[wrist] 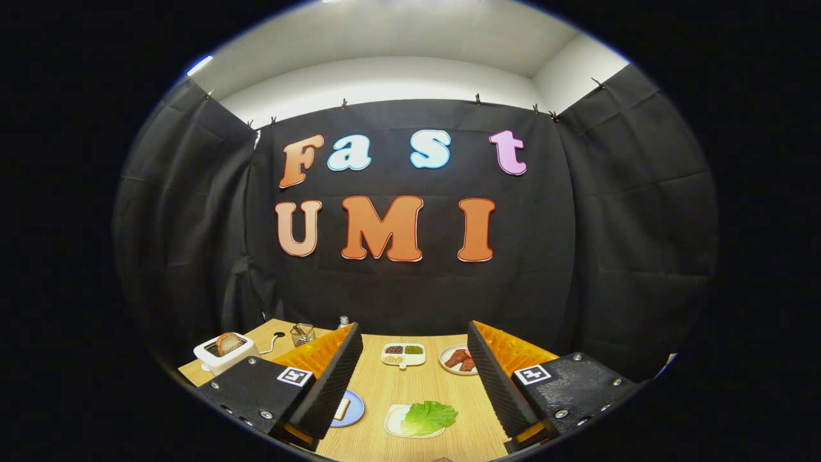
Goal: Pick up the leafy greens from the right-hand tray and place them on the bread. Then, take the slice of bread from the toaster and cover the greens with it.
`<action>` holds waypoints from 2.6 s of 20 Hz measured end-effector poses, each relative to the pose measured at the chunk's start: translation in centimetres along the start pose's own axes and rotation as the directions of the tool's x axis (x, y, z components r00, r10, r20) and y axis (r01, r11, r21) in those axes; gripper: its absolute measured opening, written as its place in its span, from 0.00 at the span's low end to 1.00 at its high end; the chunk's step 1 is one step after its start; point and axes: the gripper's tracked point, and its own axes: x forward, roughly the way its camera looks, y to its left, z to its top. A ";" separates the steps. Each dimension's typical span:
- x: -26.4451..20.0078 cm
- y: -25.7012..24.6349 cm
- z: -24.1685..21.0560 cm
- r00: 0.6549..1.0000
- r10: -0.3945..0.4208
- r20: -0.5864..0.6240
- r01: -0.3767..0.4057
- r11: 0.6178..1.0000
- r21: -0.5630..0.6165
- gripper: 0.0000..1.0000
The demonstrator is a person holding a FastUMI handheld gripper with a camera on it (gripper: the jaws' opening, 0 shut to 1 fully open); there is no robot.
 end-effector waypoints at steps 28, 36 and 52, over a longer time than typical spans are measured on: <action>8.6 -0.6 -16.7 0.939 -0.035 -0.343 0.027 0.999 -0.028 0.99; 11.1 0.1 -28.1 0.769 -0.016 -0.639 0.020 1.000 -0.001 0.99; 12.7 -0.2 -39.3 0.476 -0.059 -0.877 0.105 0.994 -0.010 0.97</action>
